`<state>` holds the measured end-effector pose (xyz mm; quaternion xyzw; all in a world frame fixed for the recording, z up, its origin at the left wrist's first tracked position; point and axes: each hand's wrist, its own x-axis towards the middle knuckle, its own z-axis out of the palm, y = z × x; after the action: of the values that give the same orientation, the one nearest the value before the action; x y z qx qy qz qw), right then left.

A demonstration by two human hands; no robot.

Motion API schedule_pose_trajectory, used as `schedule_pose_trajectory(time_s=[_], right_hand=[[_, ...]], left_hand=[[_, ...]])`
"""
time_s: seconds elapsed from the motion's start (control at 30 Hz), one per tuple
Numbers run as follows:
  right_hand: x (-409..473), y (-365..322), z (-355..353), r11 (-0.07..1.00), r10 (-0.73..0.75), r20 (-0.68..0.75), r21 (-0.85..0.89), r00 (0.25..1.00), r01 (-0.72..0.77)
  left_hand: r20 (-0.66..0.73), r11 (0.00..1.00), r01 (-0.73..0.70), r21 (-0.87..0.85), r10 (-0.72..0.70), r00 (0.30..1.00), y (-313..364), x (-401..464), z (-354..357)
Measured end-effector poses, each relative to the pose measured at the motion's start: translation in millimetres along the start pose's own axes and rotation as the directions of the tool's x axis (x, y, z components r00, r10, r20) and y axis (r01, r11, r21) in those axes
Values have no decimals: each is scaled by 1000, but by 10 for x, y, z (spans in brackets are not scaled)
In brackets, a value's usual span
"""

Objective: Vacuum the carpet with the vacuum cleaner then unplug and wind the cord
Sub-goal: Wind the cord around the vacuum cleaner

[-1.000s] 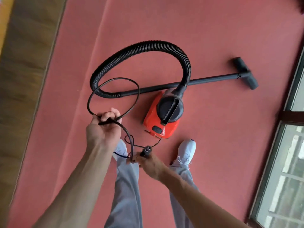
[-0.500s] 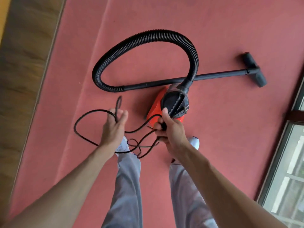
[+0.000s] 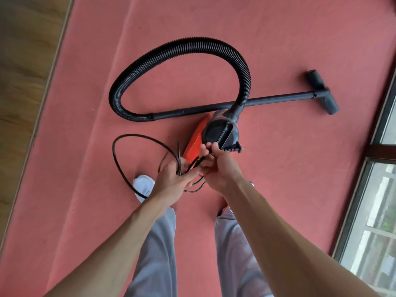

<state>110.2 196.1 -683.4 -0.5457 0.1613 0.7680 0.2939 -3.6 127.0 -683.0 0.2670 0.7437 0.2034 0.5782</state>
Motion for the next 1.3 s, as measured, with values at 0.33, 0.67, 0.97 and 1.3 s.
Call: schedule_pose_trajectory(time_s=[0.33, 0.67, 0.97, 1.3], right_hand=[[-143, -313, -376, 900, -83, 112, -419, 990, 123], [-224, -523, -1048, 657, -38, -82, -753, 996, -37], [-287, -487, -1380, 357, 274, -136, -905, 952, -232], [573, -844, -1179, 653, 27, -281, -721, 959, -230]], left_hand=[[48, 983, 103, -152, -97, 994, 36, 34, 241], [-146, 957, 123, -262, -165, 975, 435, 411, 558], [-259, 971, 191, 142, -150, 954, 608, 1132, 950], [-245, 871, -15, 491, 155, 957, 84, 1665, 1446]])
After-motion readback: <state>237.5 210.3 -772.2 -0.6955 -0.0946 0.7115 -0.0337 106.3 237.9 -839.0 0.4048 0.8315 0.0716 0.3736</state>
